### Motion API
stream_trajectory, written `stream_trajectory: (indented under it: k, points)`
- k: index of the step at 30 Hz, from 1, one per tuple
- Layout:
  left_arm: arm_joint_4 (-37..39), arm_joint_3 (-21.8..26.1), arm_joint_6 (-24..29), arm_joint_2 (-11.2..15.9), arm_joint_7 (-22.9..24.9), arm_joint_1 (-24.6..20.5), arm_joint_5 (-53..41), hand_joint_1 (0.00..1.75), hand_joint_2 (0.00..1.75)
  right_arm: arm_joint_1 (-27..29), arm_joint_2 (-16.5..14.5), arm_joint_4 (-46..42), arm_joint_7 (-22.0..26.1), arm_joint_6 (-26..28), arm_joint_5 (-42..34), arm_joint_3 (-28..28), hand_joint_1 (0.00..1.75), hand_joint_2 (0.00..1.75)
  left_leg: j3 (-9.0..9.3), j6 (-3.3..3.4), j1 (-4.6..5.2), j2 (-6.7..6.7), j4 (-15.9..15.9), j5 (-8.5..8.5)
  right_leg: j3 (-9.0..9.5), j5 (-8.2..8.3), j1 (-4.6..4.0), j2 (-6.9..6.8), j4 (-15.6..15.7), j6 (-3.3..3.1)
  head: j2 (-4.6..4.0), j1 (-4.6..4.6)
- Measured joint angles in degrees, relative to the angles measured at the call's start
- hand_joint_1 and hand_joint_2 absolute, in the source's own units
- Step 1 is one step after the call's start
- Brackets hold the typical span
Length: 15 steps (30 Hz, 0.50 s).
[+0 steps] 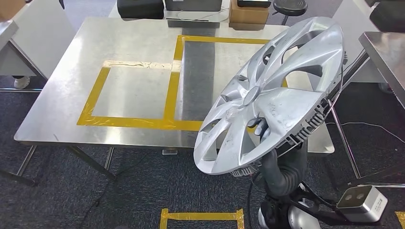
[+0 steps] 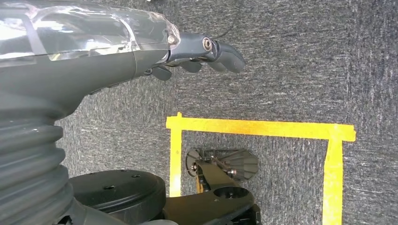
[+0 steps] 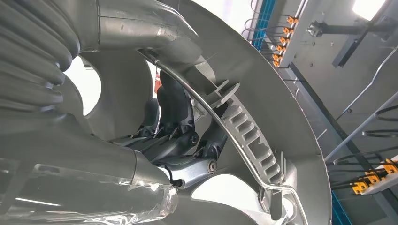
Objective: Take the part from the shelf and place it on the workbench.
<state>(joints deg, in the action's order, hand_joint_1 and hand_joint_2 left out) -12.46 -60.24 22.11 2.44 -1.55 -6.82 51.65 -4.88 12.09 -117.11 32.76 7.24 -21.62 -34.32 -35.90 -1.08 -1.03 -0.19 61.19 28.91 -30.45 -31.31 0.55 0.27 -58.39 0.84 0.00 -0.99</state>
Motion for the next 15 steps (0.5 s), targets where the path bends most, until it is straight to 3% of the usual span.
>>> stream_trajectory:
  k: [15]
  points:
    - [0.0,0.0,-0.3,-0.1,0.0,0.0,-0.2,0.00,1.75,0.0,0.0,0.0,0.0,0.2,0.1,0.2,1.75,1.75,0.00,0.01,0.00,-0.04,0.0,0.00,0.01,0.00,0.01,-0.01,0.0,0.00,0.00,0.00]
